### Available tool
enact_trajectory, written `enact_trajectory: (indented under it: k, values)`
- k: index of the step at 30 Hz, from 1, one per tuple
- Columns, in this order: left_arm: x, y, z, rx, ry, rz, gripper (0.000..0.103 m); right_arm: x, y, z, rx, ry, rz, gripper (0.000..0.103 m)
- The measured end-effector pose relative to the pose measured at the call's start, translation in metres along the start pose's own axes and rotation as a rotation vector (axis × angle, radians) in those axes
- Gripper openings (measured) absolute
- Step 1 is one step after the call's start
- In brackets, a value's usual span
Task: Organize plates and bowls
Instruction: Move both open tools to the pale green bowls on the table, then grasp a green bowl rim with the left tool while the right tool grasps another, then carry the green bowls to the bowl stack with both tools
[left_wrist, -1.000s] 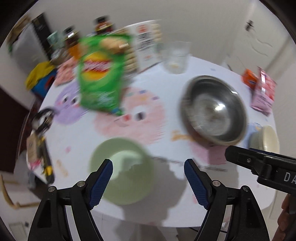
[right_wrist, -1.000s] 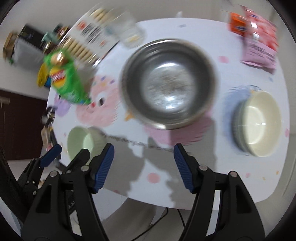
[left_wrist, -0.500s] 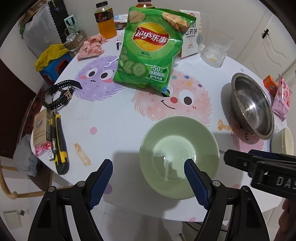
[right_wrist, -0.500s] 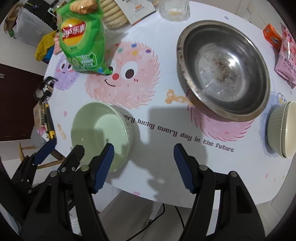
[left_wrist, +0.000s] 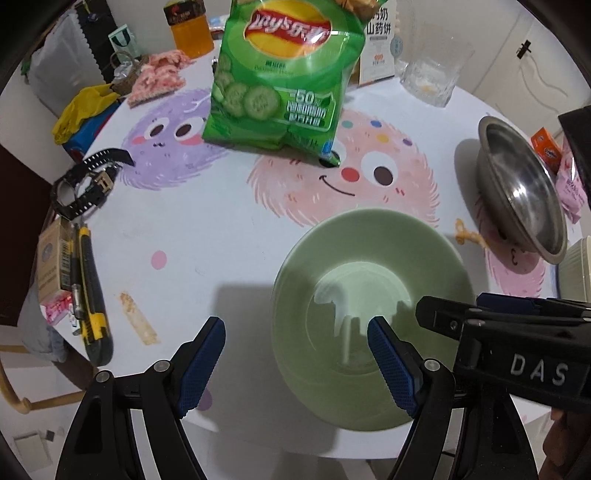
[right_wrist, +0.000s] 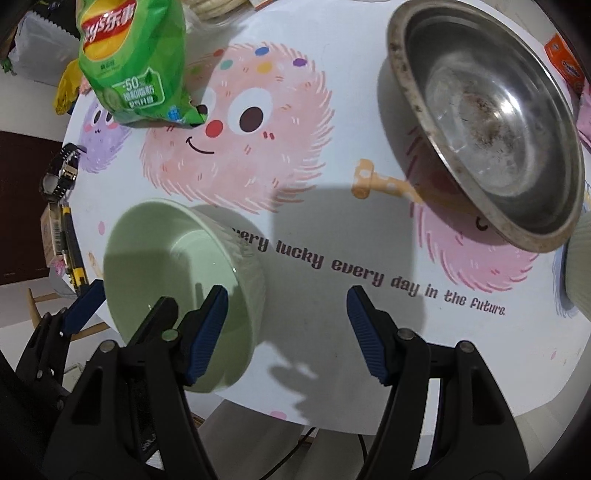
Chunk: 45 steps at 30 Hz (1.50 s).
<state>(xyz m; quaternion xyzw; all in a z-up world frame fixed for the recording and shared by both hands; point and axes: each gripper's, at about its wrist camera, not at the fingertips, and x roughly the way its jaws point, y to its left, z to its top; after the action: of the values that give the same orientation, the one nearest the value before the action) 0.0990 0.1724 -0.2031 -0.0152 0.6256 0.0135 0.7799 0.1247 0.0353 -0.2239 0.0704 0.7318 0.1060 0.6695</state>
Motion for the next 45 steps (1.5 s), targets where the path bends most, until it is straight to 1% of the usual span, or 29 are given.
enact_trajectory:
  k: [3, 4, 5, 6, 7, 8, 9, 10, 11, 12, 14, 16, 26, 35, 41, 45]
  values:
    - [0.006, 0.001, -0.001, -0.011, -0.001, 0.008, 0.079, 0.003, 0.003, 0.001, -0.008, 0.002, -0.013, 0.066]
    - [0.009, 0.001, -0.001, -0.011, 0.008, 0.002, 0.07, 0.004, 0.003, 0.002, -0.012, 0.003, -0.016, 0.056]
    - [0.012, 0.0, -0.002, -0.008, 0.02, 0.006, 0.056, 0.004, 0.004, 0.002, -0.013, 0.003, -0.013, 0.038]
    - [0.015, -0.002, -0.004, 0.004, 0.037, 0.025, 0.05, 0.006, 0.005, 0.002, -0.015, 0.01, -0.01, 0.03]
    - [0.017, -0.004, -0.006, 0.013, 0.046, 0.032, 0.037, 0.006, 0.006, 0.002, -0.02, 0.017, 0.0, 0.024]
    - [0.017, -0.006, -0.007, 0.02, 0.043, 0.026, 0.03, 0.006, 0.009, 0.003, -0.029, 0.016, 0.003, 0.019]
    - [0.017, -0.009, -0.008, 0.033, 0.042, 0.019, 0.027, 0.006, 0.013, 0.003, -0.047, 0.012, 0.004, 0.016]
    - [0.017, -0.011, -0.009, 0.041, 0.039, 0.027, 0.026, 0.006, 0.016, 0.002, -0.06, 0.01, 0.004, 0.01]
    - [0.017, -0.012, -0.009, 0.046, 0.04, 0.033, 0.026, 0.007, 0.02, 0.002, -0.072, 0.008, -0.002, 0.007]
    - [0.017, -0.01, -0.01, 0.039, 0.039, 0.027, 0.025, 0.007, 0.023, 0.001, -0.089, 0.005, -0.018, 0.007]
    - [0.017, -0.007, -0.01, 0.029, 0.041, 0.04, 0.014, 0.007, 0.025, 0.0, -0.109, 0.002, -0.03, 0.008]
    - [0.018, -0.005, -0.01, 0.018, 0.044, 0.024, 0.013, 0.008, 0.024, 0.001, -0.105, 0.005, -0.014, 0.008]
    - [0.013, -0.01, -0.01, 0.027, 0.041, 0.012, 0.013, 0.004, 0.028, 0.001, -0.125, -0.01, -0.017, 0.008]
    - [-0.003, -0.02, 0.007, 0.05, 0.025, 0.019, 0.013, -0.021, 0.011, 0.007, -0.121, -0.035, 0.001, 0.008]
    - [-0.024, -0.036, 0.017, 0.081, -0.008, 0.019, 0.013, -0.046, -0.001, 0.01, -0.098, -0.073, 0.022, 0.008]
    - [-0.04, -0.053, 0.032, 0.112, -0.032, 0.015, 0.013, -0.067, -0.015, 0.011, -0.071, -0.108, 0.031, 0.008]
